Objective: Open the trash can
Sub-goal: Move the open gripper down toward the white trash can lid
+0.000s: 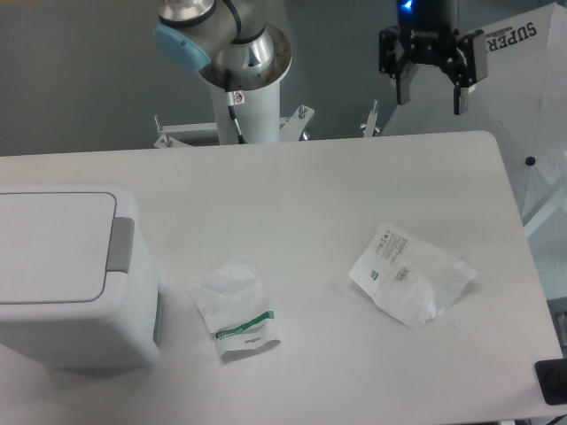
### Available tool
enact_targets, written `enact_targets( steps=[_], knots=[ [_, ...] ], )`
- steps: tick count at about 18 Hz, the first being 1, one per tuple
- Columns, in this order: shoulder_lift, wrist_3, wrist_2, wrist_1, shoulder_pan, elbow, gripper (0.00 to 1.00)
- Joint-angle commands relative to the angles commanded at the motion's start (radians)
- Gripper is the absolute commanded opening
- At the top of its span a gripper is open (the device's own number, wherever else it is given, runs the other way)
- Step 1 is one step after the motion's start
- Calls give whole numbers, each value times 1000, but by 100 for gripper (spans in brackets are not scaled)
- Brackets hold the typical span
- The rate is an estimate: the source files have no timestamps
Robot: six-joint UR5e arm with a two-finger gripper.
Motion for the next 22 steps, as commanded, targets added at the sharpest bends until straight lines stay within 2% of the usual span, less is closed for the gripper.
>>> enact_targets(
  steps=[3,9,12,18,22],
  knots=[
    [-2,-95,-5,-2,-17,20,100],
    [-63,-570,0,12,-189,103,100],
    [-75,-747,2,20,-264,121,100],
    [-129,-1150,3,155,-403,135,100],
    [-192,-1268,5,166,-512,164,100]
  ],
)
